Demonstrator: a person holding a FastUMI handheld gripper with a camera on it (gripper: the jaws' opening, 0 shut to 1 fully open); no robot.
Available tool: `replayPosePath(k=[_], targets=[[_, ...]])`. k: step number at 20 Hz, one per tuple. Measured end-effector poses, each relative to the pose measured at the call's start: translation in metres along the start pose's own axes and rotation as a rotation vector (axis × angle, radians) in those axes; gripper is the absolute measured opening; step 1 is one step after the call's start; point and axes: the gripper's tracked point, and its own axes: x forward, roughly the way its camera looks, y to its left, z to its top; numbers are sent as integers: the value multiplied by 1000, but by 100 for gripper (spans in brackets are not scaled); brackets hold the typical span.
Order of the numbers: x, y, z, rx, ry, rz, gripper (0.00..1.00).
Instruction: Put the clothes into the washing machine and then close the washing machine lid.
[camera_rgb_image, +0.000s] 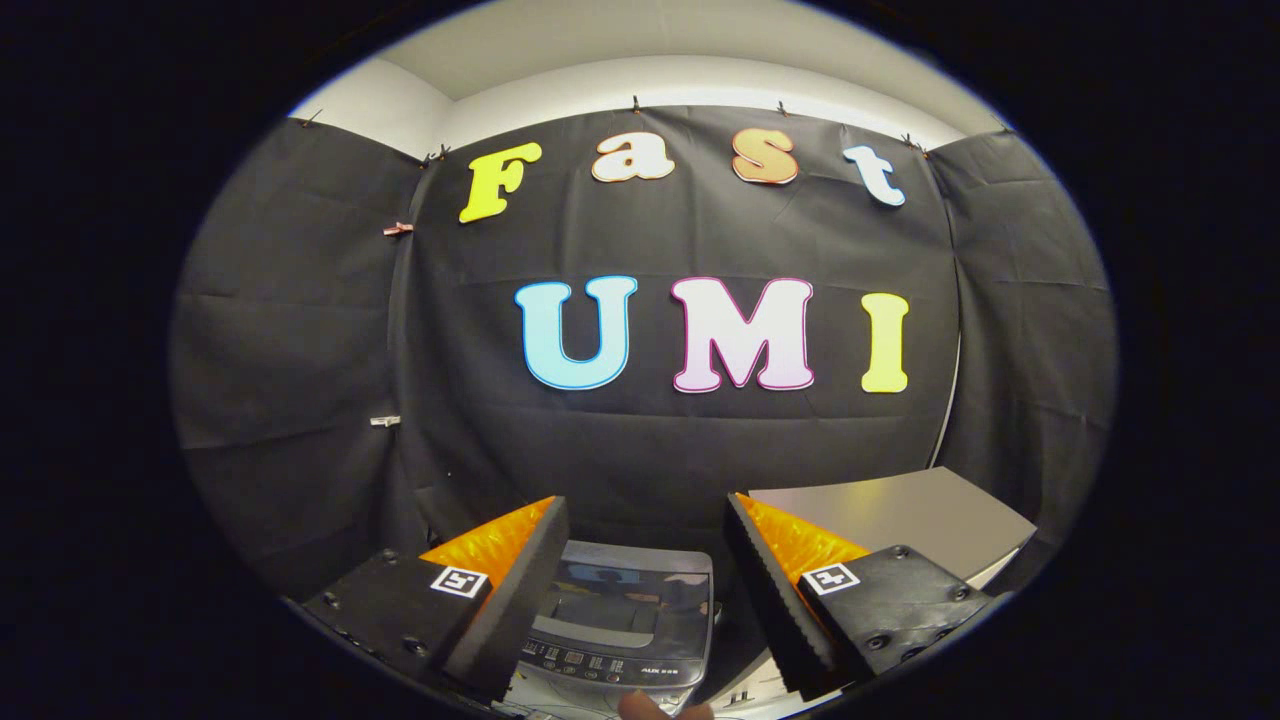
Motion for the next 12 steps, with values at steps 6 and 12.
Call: replayPosePath(k=[6,12], targets=[[-24,-4,11,-8,-64,-12,98],[-38,-7,16,7,-90,-36,98]])
